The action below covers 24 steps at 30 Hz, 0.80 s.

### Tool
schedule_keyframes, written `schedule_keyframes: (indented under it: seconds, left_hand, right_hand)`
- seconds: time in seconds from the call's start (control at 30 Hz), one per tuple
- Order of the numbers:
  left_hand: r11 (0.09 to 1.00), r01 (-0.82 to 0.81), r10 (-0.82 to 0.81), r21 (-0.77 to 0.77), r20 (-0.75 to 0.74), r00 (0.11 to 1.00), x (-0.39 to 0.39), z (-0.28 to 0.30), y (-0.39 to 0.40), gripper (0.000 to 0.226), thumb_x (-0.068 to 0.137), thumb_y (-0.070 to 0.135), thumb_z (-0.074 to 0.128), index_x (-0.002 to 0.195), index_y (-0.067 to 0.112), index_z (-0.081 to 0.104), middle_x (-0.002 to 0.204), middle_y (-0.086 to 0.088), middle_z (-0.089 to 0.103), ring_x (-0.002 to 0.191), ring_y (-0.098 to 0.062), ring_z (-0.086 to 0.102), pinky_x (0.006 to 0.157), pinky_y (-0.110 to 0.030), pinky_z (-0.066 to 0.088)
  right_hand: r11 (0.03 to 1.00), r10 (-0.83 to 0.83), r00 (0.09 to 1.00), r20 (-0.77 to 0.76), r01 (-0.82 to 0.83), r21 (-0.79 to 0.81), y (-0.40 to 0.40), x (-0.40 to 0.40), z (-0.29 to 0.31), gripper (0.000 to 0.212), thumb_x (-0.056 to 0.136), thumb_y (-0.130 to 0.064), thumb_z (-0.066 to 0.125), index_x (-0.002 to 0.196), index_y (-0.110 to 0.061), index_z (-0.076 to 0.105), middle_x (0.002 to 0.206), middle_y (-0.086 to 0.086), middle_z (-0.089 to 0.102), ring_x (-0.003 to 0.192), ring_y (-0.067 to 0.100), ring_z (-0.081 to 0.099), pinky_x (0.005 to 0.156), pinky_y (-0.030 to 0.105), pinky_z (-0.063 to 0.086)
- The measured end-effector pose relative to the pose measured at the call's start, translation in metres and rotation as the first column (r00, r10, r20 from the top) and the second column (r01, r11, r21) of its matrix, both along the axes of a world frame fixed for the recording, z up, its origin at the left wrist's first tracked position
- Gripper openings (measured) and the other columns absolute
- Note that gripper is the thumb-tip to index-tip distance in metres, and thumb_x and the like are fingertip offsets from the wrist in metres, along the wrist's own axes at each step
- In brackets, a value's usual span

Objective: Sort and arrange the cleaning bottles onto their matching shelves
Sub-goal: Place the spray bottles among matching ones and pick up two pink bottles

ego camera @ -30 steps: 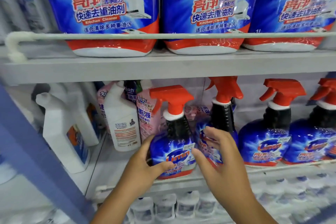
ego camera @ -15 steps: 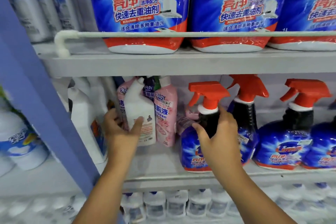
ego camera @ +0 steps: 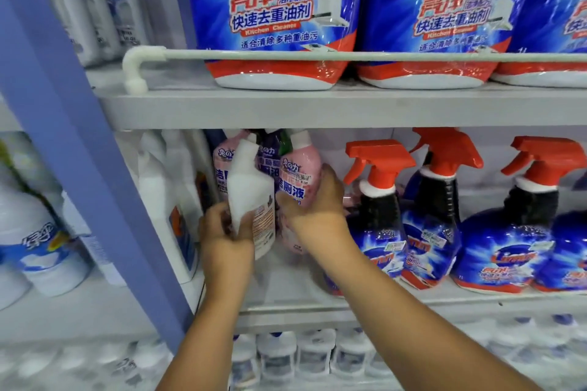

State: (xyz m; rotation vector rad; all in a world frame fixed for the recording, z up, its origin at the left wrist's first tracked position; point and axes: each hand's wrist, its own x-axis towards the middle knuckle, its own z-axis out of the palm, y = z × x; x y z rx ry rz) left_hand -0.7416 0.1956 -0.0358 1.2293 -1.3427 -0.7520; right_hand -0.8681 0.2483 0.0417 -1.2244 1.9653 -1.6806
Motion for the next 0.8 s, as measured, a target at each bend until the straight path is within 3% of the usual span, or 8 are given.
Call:
schedule_keyframes:
  seconds: [0.1, 0.23, 0.33, 0.43, 0.5, 0.67, 0.73, 0.8]
  left_hand:
    - [0.992, 0.095, -0.093, 0.083, -0.025, 0.995, -0.010, 0.016, -0.003, 0.054, 0.081, 0.036, 0.082, 0.126, 0.028, 0.052, 0.108, 0.011, 0.066, 0.093, -0.013, 0.067, 0.078, -0.028, 0.052]
    - [0.994, 0.069, -0.068, 0.086, -0.013, 0.998, -0.012, 0.013, 0.001, 0.048, 0.086, 0.035, 0.077, 0.127, 0.025, 0.055, 0.113, 0.006, 0.067, 0.105, -0.023, 0.065, 0.087, -0.037, 0.054]
    - [0.997, 0.020, -0.022, 0.073, 0.026, 0.999, -0.003, 0.007, 0.007, 0.050, 0.088, 0.041, 0.075, 0.132, 0.033, 0.052, 0.118, 0.006, 0.070, 0.103, -0.020, 0.066, 0.086, -0.038, 0.056]
    - [0.992, 0.058, -0.065, 0.111, 0.064, 0.996, 0.002, 0.008, 0.003, 0.047, 0.092, 0.038, 0.071, 0.133, 0.028, 0.052, 0.118, 0.003, 0.070, 0.101, -0.024, 0.066, 0.084, -0.035, 0.054]
    - [0.988, 0.111, -0.119, 0.106, 0.077, 0.990, 0.002, 0.008, -0.001, 0.044, 0.093, 0.034, 0.071, 0.132, 0.026, 0.054, 0.117, 0.001, 0.070, 0.103, -0.025, 0.067, 0.085, -0.035, 0.054]
    - [0.936, 0.325, -0.326, 0.134, -0.015, 0.945, -0.014, 0.014, -0.003, 0.040, 0.092, 0.017, 0.072, 0.129, 0.026, 0.058, 0.108, 0.015, 0.068, 0.101, -0.001, 0.064, 0.079, -0.020, 0.049]
    - [0.910, 0.383, -0.386, 0.158, -0.013, 0.923, -0.018, 0.016, -0.004, 0.032, 0.094, 0.020, 0.070, 0.123, 0.029, 0.061, 0.104, 0.018, 0.069, 0.097, 0.000, 0.065, 0.080, -0.022, 0.052]
    - [0.939, 0.322, -0.321, 0.124, -0.028, 0.947, -0.017, 0.021, -0.003, 0.010, 0.099, 0.033, 0.063, 0.107, 0.029, 0.065, 0.098, 0.011, 0.071, 0.091, -0.007, 0.067, 0.078, -0.020, 0.049]
  right_hand:
    - [0.996, -0.003, 0.993, 0.116, -0.008, 0.093, -0.023, -0.010, 0.006, 0.046, 0.082, -0.021, 0.080, 0.114, -0.015, 0.049, 0.106, 0.000, 0.060, 0.103, 0.024, 0.064, 0.077, 0.025, 0.045]
    - [0.998, -0.038, 0.996, 0.081, 0.034, 0.056, -0.020, -0.005, 0.005, 0.037, 0.082, -0.019, 0.080, 0.103, -0.021, 0.050, 0.096, -0.004, 0.065, 0.085, 0.017, 0.064, 0.064, 0.021, 0.047]
    - [0.998, -0.003, 0.990, 0.138, 0.011, -0.056, 0.001, 0.008, 0.001, 0.032, 0.082, -0.013, 0.080, 0.103, -0.017, 0.057, 0.093, 0.002, 0.069, 0.079, 0.013, 0.066, 0.064, 0.022, 0.053]
    - [0.988, 0.054, 0.979, 0.196, -0.025, -0.149, 0.025, 0.016, 0.003, 0.031, 0.083, -0.011, 0.081, 0.104, -0.016, 0.060, 0.091, 0.003, 0.071, 0.076, 0.007, 0.068, 0.068, 0.025, 0.057]
    - [0.990, 0.052, 0.985, 0.163, -0.029, -0.139, 0.039, 0.015, 0.009, 0.035, 0.081, -0.016, 0.084, 0.106, -0.021, 0.061, 0.089, -0.005, 0.072, 0.078, 0.004, 0.069, 0.070, 0.025, 0.058]
    - [0.991, 0.061, 0.988, 0.140, -0.044, -0.123, 0.070, 0.010, 0.015, 0.036, 0.079, -0.022, 0.085, 0.108, -0.029, 0.065, 0.093, -0.011, 0.074, 0.083, 0.000, 0.070, 0.071, 0.017, 0.056]
    - [0.996, 0.033, 0.990, 0.134, -0.021, -0.090, 0.074, 0.007, 0.013, 0.037, 0.078, -0.025, 0.086, 0.108, -0.028, 0.065, 0.092, -0.011, 0.074, 0.081, -0.002, 0.069, 0.067, 0.012, 0.053]
    - [0.998, 0.015, 0.990, 0.140, -0.007, -0.059, 0.073, 0.003, 0.011, 0.037, 0.078, -0.028, 0.086, 0.107, -0.028, 0.064, 0.090, -0.011, 0.074, 0.079, -0.002, 0.069, 0.065, 0.013, 0.054]
